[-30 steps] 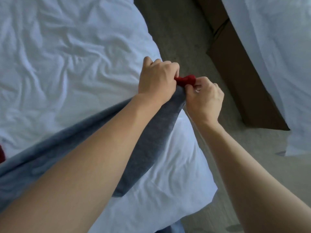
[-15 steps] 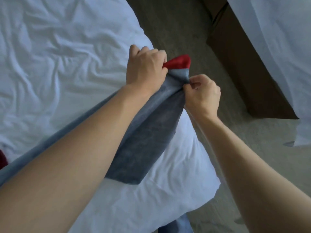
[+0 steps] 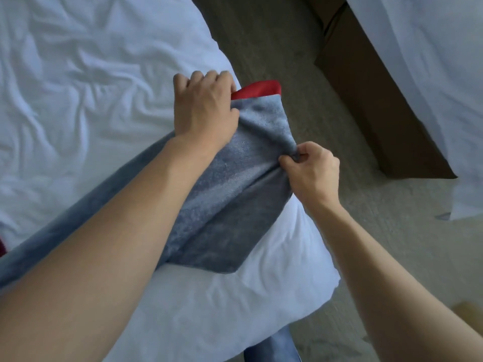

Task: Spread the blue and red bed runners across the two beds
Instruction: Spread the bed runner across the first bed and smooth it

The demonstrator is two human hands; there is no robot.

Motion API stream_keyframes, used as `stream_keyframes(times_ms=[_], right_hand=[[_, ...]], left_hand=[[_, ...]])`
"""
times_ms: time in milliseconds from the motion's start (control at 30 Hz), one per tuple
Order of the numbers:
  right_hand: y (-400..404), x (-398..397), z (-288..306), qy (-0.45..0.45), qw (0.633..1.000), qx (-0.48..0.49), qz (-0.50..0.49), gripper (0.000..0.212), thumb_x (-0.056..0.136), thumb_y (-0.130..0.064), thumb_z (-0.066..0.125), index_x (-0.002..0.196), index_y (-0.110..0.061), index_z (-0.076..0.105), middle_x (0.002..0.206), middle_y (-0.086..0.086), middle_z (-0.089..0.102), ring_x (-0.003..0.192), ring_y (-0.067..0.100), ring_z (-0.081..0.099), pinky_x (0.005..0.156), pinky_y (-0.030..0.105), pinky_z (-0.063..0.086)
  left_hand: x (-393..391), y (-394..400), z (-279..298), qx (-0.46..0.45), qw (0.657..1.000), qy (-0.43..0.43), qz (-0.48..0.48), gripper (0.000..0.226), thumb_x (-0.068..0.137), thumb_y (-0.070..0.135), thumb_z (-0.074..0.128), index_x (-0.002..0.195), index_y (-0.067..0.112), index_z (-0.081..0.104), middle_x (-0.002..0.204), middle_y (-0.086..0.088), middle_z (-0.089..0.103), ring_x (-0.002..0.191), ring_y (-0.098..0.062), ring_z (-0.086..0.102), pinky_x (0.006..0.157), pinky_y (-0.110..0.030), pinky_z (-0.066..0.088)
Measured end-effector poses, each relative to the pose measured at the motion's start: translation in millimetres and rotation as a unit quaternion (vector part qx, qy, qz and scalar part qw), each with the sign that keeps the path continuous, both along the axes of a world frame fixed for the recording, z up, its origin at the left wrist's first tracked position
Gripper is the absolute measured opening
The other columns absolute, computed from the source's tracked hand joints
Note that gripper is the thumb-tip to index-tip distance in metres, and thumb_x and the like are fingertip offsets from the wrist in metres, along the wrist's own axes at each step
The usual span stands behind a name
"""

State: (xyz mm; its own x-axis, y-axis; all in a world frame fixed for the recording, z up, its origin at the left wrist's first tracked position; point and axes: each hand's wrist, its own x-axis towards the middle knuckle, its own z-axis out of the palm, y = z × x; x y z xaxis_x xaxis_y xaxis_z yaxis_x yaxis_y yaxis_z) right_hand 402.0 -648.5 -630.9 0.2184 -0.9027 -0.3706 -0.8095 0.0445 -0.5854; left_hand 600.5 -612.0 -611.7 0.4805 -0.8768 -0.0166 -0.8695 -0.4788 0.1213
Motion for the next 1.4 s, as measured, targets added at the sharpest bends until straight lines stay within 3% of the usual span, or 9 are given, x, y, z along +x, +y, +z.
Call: stream_keyframes(times_ms=[200, 367, 600, 700, 767, 867, 967, 1233, 1400], right_hand=[[33, -3, 2, -0.01, 0.998, -0.039, 0.046, 0.026, 0.078, -0.024, 0.066, 0.065, -0.01, 0.049, 0.058, 0.006, 0.057, 0.063, 0.032, 0.054, 0.07, 0.042, 0.045], [44, -31, 3, -0.002, 1.0, -0.025, 0.01, 0.01, 0.081, -0.018, 0.067, 0.078, -0.009, 0.067, 0.069, 0.004, 0.067, 0.073, 0.028, 0.062, 0.077, 0.042, 0.05], [50, -39, 13, -0.089, 0.995, 0.037, -0.025, 0.008, 0.078, -0.021, 0.069, 0.083, -0.027, 0.067, 0.074, -0.021, 0.064, 0.079, -0.004, 0.061, 0.067, 0.009, 0.045], [48, -57, 10, -0.063, 0.995, 0.03, -0.075, 0.008, 0.079, -0.017, 0.069, 0.085, -0.023, 0.071, 0.075, -0.015, 0.067, 0.075, 0.003, 0.062, 0.073, 0.02, 0.05], [44, -71, 8, -0.054, 0.992, 0.039, -0.11, 0.005, 0.079, -0.023, 0.072, 0.084, -0.025, 0.071, 0.075, -0.014, 0.069, 0.076, 0.003, 0.064, 0.079, 0.028, 0.053], [54, -68, 8, -0.067, 0.993, 0.044, -0.082, 0.005, 0.079, -0.027, 0.072, 0.083, -0.028, 0.068, 0.074, -0.019, 0.066, 0.078, 0.002, 0.064, 0.079, 0.029, 0.053], [56, -69, 6, -0.049, 0.995, 0.019, -0.083, 0.005, 0.081, -0.022, 0.068, 0.085, -0.026, 0.07, 0.073, -0.017, 0.065, 0.081, 0.009, 0.064, 0.079, 0.026, 0.049], [60, -75, 1, -0.101, 0.989, 0.055, -0.096, 0.005, 0.08, -0.027, 0.068, 0.085, -0.028, 0.068, 0.076, -0.019, 0.067, 0.079, -0.002, 0.062, 0.071, 0.013, 0.047], [46, -96, -10, -0.056, 0.984, 0.043, -0.165, 0.005, 0.08, -0.022, 0.07, 0.084, -0.027, 0.069, 0.073, -0.015, 0.067, 0.074, 0.001, 0.063, 0.077, 0.03, 0.055]], left_hand=[[-78, 25, 0, -0.005, 0.975, 0.056, -0.217, 0.039, 0.085, 0.021, 0.051, 0.122, 0.032, 0.059, 0.125, 0.005, 0.056, 0.116, -0.022, 0.048, 0.094, -0.039, 0.026], [-97, 18, -9, 0.041, 0.935, -0.082, -0.344, 0.028, 0.096, 0.021, 0.043, 0.11, 0.029, 0.067, 0.127, 0.002, 0.06, 0.137, -0.025, 0.037, 0.115, -0.054, 0.016], [-84, -11, 2, 0.048, 0.953, -0.094, -0.282, 0.021, 0.093, 0.022, 0.049, 0.099, 0.024, 0.069, 0.106, 0.0, 0.067, 0.117, -0.027, 0.05, 0.115, -0.052, 0.019], [-98, -6, 1, 0.088, 0.92, -0.068, -0.375, 0.02, 0.089, 0.021, 0.052, 0.099, 0.028, 0.068, 0.102, 0.004, 0.066, 0.116, -0.023, 0.05, 0.117, -0.052, 0.009], [-95, -11, 0, 0.064, 0.939, -0.065, -0.331, 0.019, 0.089, 0.019, 0.053, 0.097, 0.025, 0.07, 0.098, 0.002, 0.069, 0.115, -0.025, 0.05, 0.118, -0.053, 0.008], [-90, -19, -3, 0.068, 0.963, -0.074, -0.25, 0.018, 0.091, 0.021, 0.054, 0.1, 0.021, 0.069, 0.102, -0.002, 0.067, 0.116, -0.028, 0.05, 0.118, -0.055, 0.01], [-109, -15, -7, 0.121, 0.932, -0.053, -0.338, 0.018, 0.09, 0.025, 0.053, 0.103, 0.029, 0.066, 0.106, 0.003, 0.065, 0.117, -0.024, 0.05, 0.118, -0.053, 0.006], [-104, -27, -7, 0.1, 0.952, 0.009, -0.29, 0.016, 0.09, 0.025, 0.053, 0.098, 0.028, 0.065, 0.103, 0.002, 0.067, 0.107, -0.022, 0.053, 0.104, -0.043, 0.027], [-114, -23, -9, 0.113, 0.934, 0.017, -0.34, 0.012, 0.089, 0.028, 0.055, 0.095, 0.028, 0.065, 0.098, 0.004, 0.067, 0.098, -0.021, 0.057, 0.105, -0.044, 0.031]])
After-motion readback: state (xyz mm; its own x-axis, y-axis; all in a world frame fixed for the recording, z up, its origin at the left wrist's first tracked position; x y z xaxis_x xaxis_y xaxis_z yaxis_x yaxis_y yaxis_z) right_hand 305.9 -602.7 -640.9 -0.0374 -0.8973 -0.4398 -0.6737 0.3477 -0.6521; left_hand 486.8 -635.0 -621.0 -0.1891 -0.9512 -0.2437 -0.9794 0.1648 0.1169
